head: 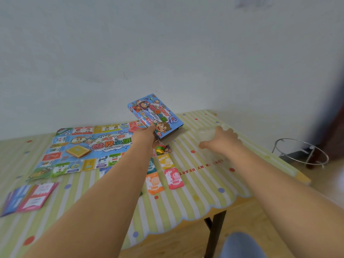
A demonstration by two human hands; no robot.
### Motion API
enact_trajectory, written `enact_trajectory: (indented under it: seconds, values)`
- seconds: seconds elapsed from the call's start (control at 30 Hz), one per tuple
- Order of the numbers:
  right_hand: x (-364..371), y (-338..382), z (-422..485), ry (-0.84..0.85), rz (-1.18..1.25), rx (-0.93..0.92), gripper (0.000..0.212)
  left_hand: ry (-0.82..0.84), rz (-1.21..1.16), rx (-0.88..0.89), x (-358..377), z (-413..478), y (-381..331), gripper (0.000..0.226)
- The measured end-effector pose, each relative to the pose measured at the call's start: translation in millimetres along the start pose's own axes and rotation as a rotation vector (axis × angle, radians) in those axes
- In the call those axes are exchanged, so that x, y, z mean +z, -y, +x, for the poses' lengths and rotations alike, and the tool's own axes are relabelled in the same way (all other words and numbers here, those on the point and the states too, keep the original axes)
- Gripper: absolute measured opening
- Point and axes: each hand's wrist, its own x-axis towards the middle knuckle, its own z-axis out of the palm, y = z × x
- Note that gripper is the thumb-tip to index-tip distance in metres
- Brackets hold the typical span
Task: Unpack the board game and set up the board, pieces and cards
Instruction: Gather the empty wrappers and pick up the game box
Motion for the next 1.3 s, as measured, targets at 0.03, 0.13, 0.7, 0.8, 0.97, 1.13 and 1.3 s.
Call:
enact_trajectory:
  seconds: [0.03, 0.13, 0.7, 0.8, 0.97, 1.13, 1.3]
  values:
    - [-2.1, 2.5, -1.5, -0.033, 0.018, -0.019, 0.097, -0.010, 0.002, 0.005, -1.1, 1.1, 0.0, 0.019]
    - [-7.1, 12.3, -5.9, -0.059, 0.105, -0.092, 0.096, -0.020, 0.032, 0.029, -2.4, 3.0, 0.4, 0.018]
    - [3.5, 34.9, -21.2, 0.097, 0.193, -0.408, 0.101, -0.057, -0.056, -0.016, -3.9, 1.3, -5.2, 0.023]
    - [4.5, 34.7, -23.0, 0.089, 0.091, -0.443, 0.098, -0.048, -0.072, -0.022, -3.6, -0.7, -5.9, 0.020]
    - [8.2, 38.0, -23.9, 0.114, 0.073, -0.466, 0.095, 0.008, -0.052, -0.015, -1.3, -5.3, -3.0, 0.016]
    - [8.3, 38.9, -25.5, 0.115, 0.090, -0.494, 0.092, 0.018, -0.069, -0.009, -1.4, -5.5, -2.8, 0.017]
    - [4.2, 39.6, -26.7, 0.114, 0.091, -0.520, 0.091, 0.065, -0.089, -0.011, -1.3, -7.6, -2.1, 0.016]
